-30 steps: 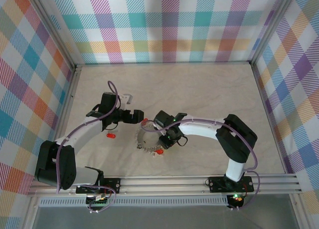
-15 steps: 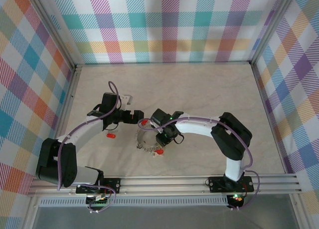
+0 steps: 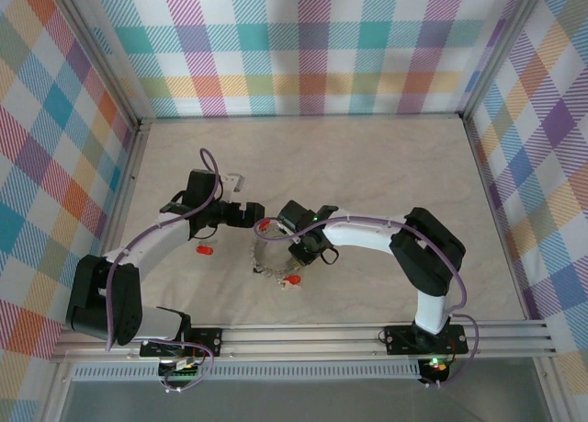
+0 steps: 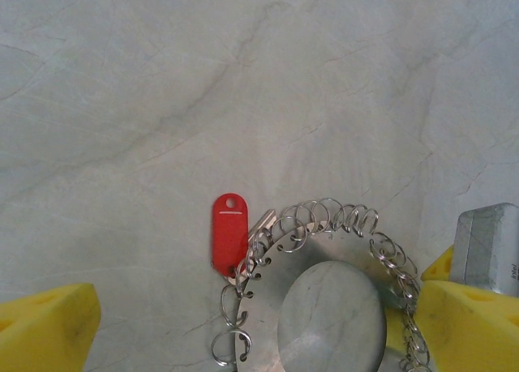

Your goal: Put the keys on the keyring

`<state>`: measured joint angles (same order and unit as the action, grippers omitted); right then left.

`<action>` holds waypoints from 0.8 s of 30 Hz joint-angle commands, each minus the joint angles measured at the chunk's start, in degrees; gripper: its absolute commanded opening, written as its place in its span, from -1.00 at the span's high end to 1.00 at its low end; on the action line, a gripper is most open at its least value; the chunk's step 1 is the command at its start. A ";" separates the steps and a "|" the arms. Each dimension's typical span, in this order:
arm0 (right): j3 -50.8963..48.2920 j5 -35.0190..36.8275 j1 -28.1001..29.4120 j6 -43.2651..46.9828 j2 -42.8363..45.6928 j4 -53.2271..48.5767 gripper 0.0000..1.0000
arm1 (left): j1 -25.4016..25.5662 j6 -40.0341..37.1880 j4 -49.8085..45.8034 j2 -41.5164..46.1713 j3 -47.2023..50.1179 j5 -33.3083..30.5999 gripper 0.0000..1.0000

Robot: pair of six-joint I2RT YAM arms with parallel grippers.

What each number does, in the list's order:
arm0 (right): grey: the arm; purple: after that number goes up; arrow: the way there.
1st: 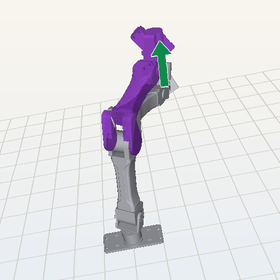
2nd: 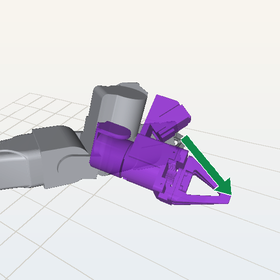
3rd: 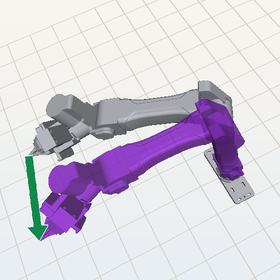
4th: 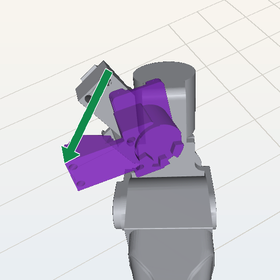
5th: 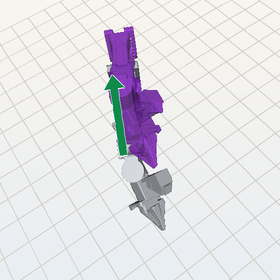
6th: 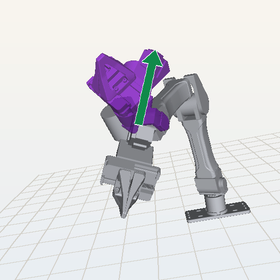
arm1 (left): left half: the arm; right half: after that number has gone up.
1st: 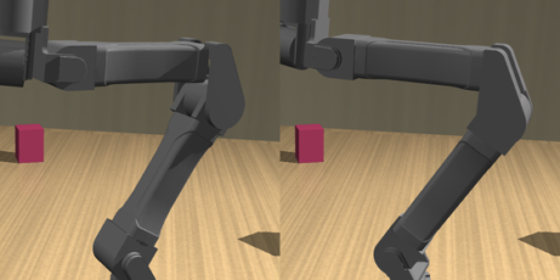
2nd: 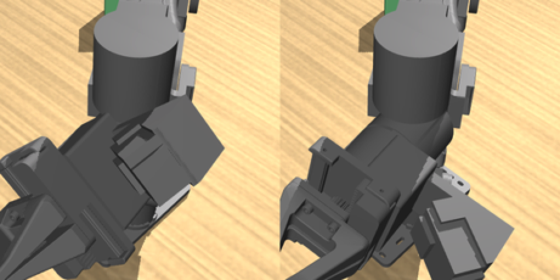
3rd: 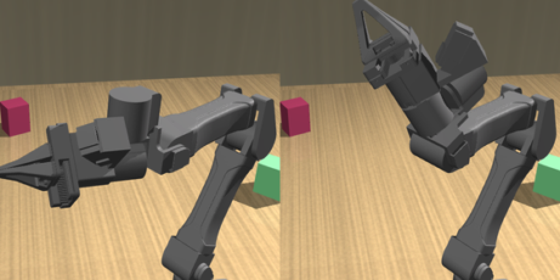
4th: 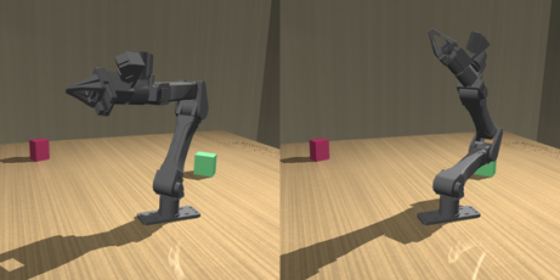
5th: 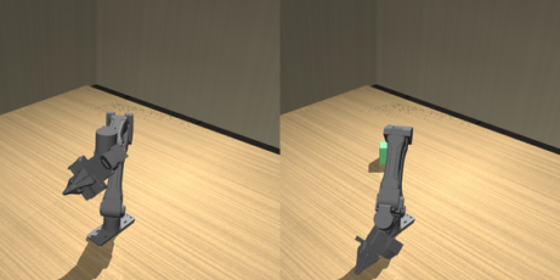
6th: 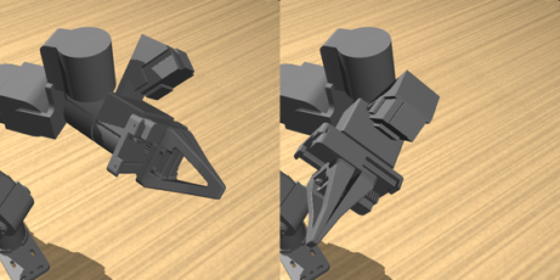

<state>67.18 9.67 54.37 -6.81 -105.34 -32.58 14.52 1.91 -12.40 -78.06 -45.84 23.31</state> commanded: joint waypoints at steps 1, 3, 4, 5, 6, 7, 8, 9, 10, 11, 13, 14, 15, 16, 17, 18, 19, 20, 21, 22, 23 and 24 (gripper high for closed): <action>-0.57 2.62 0.29 1.08 2.24 -0.50 0.37 | -0.64 -1.21 -1.04 0.74 -1.35 0.42 -1.00; -0.55 3.39 0.23 1.48 2.53 -0.28 0.39 | -0.64 -1.38 -1.04 0.76 -1.35 0.48 -1.00; -0.63 3.74 0.25 1.66 2.74 0.02 0.39 | -0.64 -1.36 -1.04 0.81 -1.32 0.51 -1.00; -0.64 4.13 0.27 1.87 2.83 0.16 0.40 | -0.64 -1.46 -1.04 0.87 -1.27 0.51 -1.00; -0.56 4.46 0.26 2.11 2.85 0.40 0.40 | -0.64 -1.47 -1.04 0.94 -1.21 0.60 -1.00; -0.41 4.80 0.26 2.37 2.75 0.48 0.41 | -0.64 -1.47 -1.04 0.95 -1.22 0.60 -1.00; -0.25 5.06 0.20 2.62 2.69 0.46 0.42 | -0.64 -1.50 -1.04 0.91 -1.15 0.55 -1.00; -0.08 5.25 0.22 2.85 2.50 0.47 0.44 | -0.63 -1.55 -0.97 0.93 -1.17 0.60 -1.00; 0.12 5.48 0.22 3.12 2.13 0.48 0.46 | -0.64 -1.48 -0.93 0.95 -1.10 0.66 -1.00; 0.23 5.52 0.20 3.24 1.98 0.49 0.46 | -0.56 -1.52 -0.96 0.96 -1.11 0.68 -1.00; 0.40 5.71 0.25 3.51 1.41 0.80 0.46 | -0.56 -1.56 -0.96 1.04 -1.05 0.77 -1.00; 0.41 5.60 0.22 3.66 1.16 0.93 0.47 | -0.58 -1.56 -0.95 1.03 -1.02 0.84 -1.00; 0.47 5.45 0.26 3.75 1.01 1.00 0.46 | -0.60 -1.57 -0.87 1.10 -1.04 0.88 -1.00; 0.41 5.28 0.22 3.84 1.00 1.05 0.45 | -0.56 -1.56 -0.79 1.15 -1.00 0.99 -1.00; 0.33 5.12 0.24 3.91 1.10 1.13 0.44 | -0.57 -1.66 -0.78 1.24 -1.00 0.95 -1.00; 0.24 4.98 0.21 3.89 1.26 1.25 0.42 | -0.58 -1.68 -0.73 1.31 -0.95 0.95 -1.00; 0.03 4.50 0.23 4.14 1.48 1.48 0.39 | -0.56 -1.67 -0.62 1.40 -0.90 0.95 -1.00; -0.11 4.08 0.19 4.33 1.70 1.69 0.37 | -0.55 -1.65 -0.53 1.49 -0.76 0.99 -1.00; -0.20 3.85 0.21 4.43 1.89 1.81 0.35 | -0.57 -1.80 -0.38 1.59 -0.67 0.93 -1.00; -0.20 3.61 0.23 4.47 1.89 1.62 0.34 | -0.56 -1.89 -0.21 1.70 -0.60 1.09 -1.00; -0.08 3.77 0.21 4.12 1.98 1.42 0.34 | -0.54 -2.07 0.11 1.88 -0.35 1.39 -1.00; 0.06 3.72 -0.08 3.42 2.37 1.00 0.34 | -0.48 -2.57 0.70 2.33 0.17 2.15 -1.00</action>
<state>67.18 14.26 54.37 -3.55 -104.40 -31.64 14.52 1.21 -12.32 -77.71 -45.91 23.55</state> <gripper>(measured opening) 0.330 0.998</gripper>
